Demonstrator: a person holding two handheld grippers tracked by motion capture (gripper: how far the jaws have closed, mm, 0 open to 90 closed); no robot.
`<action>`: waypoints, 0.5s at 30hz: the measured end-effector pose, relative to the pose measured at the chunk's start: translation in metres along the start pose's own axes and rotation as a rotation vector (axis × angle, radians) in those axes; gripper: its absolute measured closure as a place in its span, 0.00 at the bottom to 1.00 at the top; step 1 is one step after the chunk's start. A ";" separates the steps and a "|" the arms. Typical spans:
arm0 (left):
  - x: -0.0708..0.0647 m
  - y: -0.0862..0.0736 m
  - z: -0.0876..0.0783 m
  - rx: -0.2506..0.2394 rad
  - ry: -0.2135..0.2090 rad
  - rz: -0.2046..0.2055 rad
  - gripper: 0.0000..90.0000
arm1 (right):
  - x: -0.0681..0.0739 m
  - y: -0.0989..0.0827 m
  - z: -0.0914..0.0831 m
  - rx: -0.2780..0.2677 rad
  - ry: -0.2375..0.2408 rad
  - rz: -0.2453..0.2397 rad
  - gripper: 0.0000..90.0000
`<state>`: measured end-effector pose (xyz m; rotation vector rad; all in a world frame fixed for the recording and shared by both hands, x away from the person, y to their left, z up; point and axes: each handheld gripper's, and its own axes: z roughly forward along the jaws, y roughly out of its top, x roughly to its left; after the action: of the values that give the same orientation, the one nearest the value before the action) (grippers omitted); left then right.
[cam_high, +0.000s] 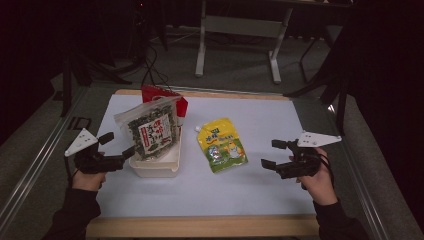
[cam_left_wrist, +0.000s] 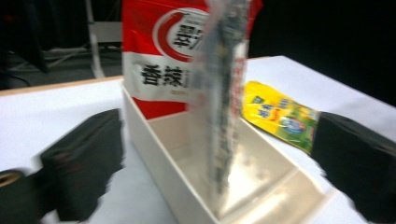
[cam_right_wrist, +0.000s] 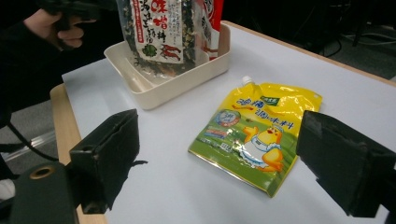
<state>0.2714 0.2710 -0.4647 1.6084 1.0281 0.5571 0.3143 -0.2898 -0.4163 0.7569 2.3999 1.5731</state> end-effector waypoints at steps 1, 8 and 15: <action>-0.003 -0.001 -0.003 -0.004 0.002 -0.004 0.02 | 0.000 0.000 0.002 -0.002 -0.018 0.006 0.14; -0.037 -0.008 -0.015 0.000 -0.044 0.028 0.02 | 0.000 -0.002 0.009 0.023 -0.029 0.012 0.16; -0.076 -0.025 -0.006 0.007 -0.148 0.042 0.02 | 0.001 0.001 0.019 0.037 -0.025 -0.011 0.22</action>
<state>0.2195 0.2103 -0.4744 1.6547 0.8887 0.4561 0.3214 -0.2740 -0.4235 0.7639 2.4173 1.5098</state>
